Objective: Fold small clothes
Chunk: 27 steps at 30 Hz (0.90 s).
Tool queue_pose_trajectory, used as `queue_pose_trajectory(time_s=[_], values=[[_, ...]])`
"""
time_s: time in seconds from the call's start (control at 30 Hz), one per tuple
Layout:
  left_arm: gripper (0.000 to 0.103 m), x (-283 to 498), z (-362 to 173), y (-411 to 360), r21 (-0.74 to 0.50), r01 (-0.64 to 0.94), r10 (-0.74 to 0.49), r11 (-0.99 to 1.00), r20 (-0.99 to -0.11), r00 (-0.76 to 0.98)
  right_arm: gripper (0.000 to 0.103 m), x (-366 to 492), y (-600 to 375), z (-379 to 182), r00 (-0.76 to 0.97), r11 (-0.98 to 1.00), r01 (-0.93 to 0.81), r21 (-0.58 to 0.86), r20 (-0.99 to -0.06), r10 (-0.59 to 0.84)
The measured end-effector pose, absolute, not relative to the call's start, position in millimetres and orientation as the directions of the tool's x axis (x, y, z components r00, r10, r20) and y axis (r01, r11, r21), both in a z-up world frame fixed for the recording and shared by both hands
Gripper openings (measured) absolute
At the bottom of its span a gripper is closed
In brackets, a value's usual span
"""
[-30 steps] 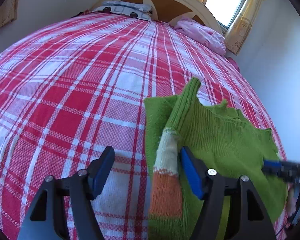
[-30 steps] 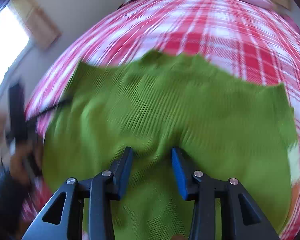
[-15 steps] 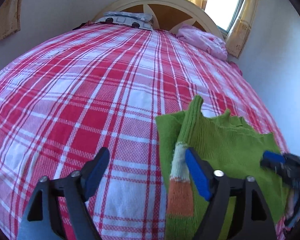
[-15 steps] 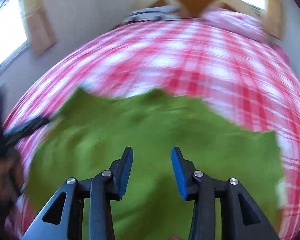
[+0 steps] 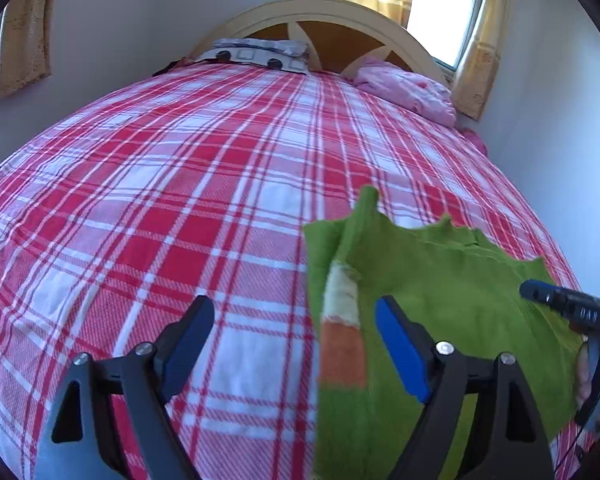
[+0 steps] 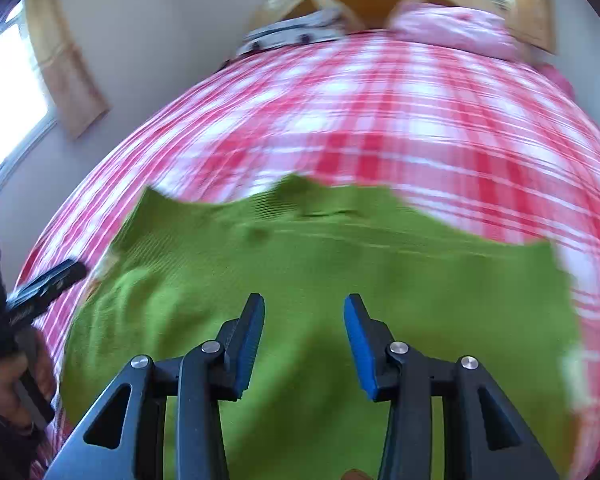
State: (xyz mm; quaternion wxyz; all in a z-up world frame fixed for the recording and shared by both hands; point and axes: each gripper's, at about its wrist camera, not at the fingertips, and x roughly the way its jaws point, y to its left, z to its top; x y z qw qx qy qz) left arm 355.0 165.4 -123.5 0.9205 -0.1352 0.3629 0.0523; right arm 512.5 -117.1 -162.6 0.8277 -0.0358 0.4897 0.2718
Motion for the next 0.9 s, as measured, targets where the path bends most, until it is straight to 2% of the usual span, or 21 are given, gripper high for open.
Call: queue_pose_trajectory(time_s=[0.2,0.3,0.4,0.5,0.63,0.7,0.8,0.9], values=[[0.092,366,-147,156,-0.140,-0.214,0.037,0.967,-0.752,0.659,0.043,531,-184,-180,0.370,0.929,-0.367,0.051,-0.908,0.196],[0.094,366,-148,165,-0.188,-0.248,0.018,0.950,-0.762,0.648,0.043,530,-208,-176,0.374,0.932,-0.351,0.089,-0.899,0.227],[0.094,362,-148,164,-0.175,-0.245,0.027,0.954,-0.761,0.648,0.043,507,-201,-156,0.445,0.935,-0.355,0.001,-0.880,0.169],[0.094,356,-149,161,-0.167,-0.245,0.037,0.955,-0.753,0.657,0.043,460,-174,-144,0.432,0.871,-0.489,0.051,-0.853,0.292],[0.097,352,-150,160,-0.153,-0.251,0.055,0.956,-0.746,0.664,0.045,411,-150,-162,0.412,0.813,-0.582,0.006,-0.860,0.302],[0.098,351,-150,160,-0.153,-0.251,0.055,0.956,-0.745,0.665,0.047,396,-153,-164,0.474,0.818,-0.573,-0.041,-0.831,0.290],[0.100,351,-151,161,-0.157,-0.246,0.048,0.957,-0.748,0.662,0.050,388,-167,-169,0.470,0.837,-0.548,-0.003,-0.828,0.305],[0.102,348,-152,161,-0.171,-0.238,0.031,0.956,-0.749,0.662,0.051,374,-166,-172,0.514,0.823,-0.563,-0.080,-0.813,0.272]])
